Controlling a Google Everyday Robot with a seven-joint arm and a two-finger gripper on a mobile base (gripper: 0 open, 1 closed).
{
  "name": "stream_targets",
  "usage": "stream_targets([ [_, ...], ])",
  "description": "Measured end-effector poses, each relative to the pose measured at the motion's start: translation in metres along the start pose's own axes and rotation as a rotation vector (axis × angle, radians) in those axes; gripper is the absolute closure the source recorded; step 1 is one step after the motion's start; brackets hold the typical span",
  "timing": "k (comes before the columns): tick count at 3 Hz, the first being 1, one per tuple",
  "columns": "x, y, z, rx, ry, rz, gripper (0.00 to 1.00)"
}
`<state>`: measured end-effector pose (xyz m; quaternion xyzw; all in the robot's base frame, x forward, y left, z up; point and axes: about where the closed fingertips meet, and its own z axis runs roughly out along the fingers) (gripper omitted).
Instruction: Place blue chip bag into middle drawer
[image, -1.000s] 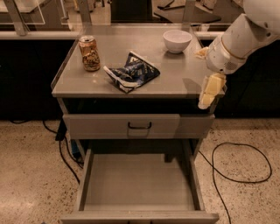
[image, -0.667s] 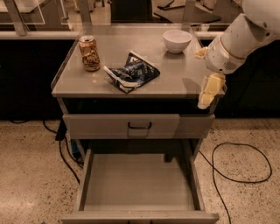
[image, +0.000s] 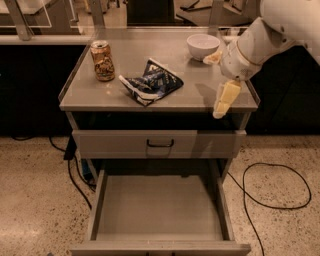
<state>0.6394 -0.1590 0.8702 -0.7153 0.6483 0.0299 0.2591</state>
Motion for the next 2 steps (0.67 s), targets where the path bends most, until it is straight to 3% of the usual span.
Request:
stream_targets([
  [1,-0.024,-0.033,0.026,-0.021,-0.073,-0.084,0.00],
  [2,-0.049,-0.056,0.055,-0.078,-0.137,-0.144,0.00],
])
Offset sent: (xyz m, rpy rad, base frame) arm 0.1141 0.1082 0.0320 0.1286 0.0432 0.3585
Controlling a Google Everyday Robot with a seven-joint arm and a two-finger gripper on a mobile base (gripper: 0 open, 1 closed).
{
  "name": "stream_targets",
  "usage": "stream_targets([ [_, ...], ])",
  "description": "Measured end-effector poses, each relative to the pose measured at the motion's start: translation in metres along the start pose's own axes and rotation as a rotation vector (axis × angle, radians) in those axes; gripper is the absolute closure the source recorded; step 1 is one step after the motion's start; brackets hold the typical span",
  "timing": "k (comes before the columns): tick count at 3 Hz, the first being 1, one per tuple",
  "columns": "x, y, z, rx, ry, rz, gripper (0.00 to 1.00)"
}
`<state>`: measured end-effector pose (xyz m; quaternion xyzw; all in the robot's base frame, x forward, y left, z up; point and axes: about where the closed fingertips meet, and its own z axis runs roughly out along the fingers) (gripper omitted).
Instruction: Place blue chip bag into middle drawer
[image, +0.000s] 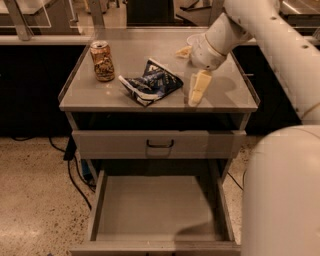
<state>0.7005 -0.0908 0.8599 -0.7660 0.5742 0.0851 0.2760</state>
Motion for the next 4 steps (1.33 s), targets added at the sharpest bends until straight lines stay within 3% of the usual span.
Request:
stream_targets([
  [1,-0.021,-0.021,0.020,-0.060,-0.067,-0.047,0.00],
  [4,-0.069,-0.049,0.052,-0.095,-0.233,-0.134,0.00],
])
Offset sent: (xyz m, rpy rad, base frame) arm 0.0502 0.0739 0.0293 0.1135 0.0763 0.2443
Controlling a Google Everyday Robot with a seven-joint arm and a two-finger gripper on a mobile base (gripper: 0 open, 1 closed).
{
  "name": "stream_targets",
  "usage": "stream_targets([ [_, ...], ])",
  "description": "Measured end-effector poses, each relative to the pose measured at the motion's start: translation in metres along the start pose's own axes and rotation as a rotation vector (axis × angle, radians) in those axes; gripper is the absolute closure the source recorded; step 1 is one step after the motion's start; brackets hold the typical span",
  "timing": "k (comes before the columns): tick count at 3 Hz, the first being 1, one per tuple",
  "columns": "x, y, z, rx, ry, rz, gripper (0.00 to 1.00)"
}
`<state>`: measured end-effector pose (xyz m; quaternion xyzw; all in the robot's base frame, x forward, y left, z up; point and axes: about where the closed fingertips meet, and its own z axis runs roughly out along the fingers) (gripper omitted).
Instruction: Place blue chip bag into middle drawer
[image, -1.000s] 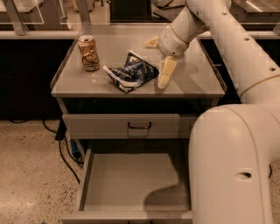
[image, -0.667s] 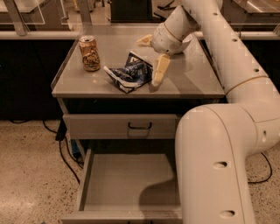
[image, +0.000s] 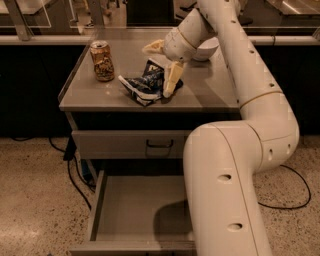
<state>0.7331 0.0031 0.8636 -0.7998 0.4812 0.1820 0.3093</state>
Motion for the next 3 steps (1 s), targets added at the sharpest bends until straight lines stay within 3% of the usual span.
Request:
stream_targets([
  [1,-0.005,0.000,0.013,-0.006,-0.091,0.006,0.00],
  [2,-0.006,-0.010,0.018,0.024,-0.102,0.008,0.17],
  [3,-0.007,-0.018,0.022,0.046,-0.106,0.009,0.40],
])
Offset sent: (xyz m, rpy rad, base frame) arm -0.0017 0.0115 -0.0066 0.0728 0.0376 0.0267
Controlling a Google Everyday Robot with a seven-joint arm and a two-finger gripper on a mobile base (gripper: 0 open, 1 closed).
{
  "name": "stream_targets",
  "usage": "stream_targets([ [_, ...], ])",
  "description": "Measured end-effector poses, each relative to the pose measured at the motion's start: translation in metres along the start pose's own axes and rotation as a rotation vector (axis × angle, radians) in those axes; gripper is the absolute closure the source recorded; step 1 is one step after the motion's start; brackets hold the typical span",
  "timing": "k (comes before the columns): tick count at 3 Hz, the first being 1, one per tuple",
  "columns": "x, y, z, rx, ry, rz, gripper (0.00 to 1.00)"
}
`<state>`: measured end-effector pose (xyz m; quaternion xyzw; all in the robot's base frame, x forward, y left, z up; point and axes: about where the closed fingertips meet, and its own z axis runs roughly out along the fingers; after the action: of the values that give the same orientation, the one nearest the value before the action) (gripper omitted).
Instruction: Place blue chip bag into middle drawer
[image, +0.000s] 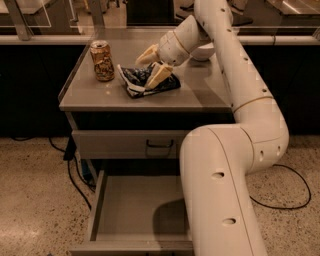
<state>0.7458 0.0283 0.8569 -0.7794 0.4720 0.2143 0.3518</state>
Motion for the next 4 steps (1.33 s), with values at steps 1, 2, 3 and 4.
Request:
stream_targets([
  [1,0.0000,-0.0002,0.0002,0.001,0.000,0.000,0.63],
  [2,0.0000,-0.0002,0.0002,0.001,0.000,0.000,0.87],
  [3,0.0000,-0.0002,0.0002,0.001,0.000,0.000,1.00],
  [4,0.0000,-0.0002,0.0002,0.001,0.000,0.000,1.00],
])
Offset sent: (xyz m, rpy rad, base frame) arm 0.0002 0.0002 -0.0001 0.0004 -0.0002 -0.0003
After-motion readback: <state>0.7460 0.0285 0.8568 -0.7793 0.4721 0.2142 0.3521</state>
